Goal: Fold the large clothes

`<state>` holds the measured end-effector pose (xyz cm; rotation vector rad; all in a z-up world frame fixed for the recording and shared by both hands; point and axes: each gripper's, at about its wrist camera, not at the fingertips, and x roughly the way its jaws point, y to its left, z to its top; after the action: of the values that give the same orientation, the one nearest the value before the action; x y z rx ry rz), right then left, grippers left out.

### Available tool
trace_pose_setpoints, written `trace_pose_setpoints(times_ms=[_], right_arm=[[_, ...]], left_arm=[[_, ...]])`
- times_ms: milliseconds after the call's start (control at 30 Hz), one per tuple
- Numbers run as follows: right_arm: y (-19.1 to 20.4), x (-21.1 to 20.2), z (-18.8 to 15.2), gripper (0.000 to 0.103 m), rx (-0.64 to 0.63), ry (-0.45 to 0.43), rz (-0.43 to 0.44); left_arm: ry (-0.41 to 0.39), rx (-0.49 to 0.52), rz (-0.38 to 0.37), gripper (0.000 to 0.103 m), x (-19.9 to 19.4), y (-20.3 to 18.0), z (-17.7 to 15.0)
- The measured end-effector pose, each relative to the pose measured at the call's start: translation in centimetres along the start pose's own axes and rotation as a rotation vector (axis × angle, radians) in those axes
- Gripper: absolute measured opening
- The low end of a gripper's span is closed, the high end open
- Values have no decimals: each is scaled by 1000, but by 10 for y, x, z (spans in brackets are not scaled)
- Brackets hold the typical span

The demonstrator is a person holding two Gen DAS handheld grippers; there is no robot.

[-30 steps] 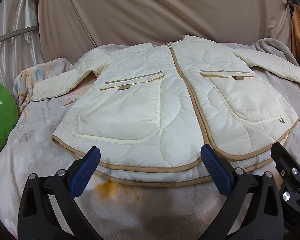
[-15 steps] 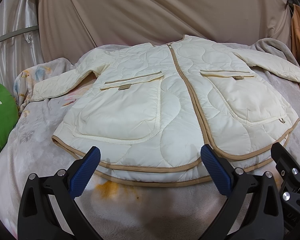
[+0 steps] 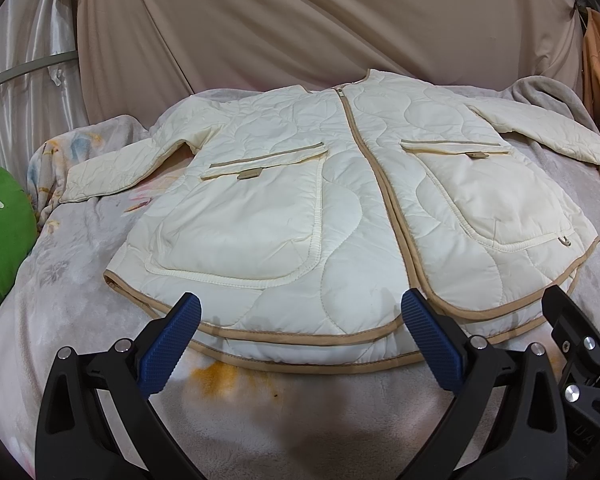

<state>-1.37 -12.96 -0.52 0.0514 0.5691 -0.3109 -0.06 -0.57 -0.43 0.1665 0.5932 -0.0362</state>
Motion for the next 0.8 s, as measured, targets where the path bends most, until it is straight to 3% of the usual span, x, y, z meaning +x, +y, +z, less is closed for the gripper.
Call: trace_pose_setpoints(times_ms=[167,267,333,467,600,733,800], right_arm=[[2,0,-1,98,-10,11,6],[-8,-3,6,98,4,44,74],[-26,-14,19,98,19,29,92],[-97,-15,64,98,33,-2,35],[-200,38,105,98,140,25,-87],[-298,104,127,98,272,51,-205],[-331,133,132,97,325,76,-250]], left_arm=[[29,4,6,98,2,2,-2],[42,-42,-67,98,-3,18,1],[2,-59,-120,98,-15,37,9],[-59,-39,-96,98,-24,70,39],[-20,-91,-106,98,-1,106,68],[-28,-156,-9,98,34,128,85],[-10,-141,54,98,53,132,90]])
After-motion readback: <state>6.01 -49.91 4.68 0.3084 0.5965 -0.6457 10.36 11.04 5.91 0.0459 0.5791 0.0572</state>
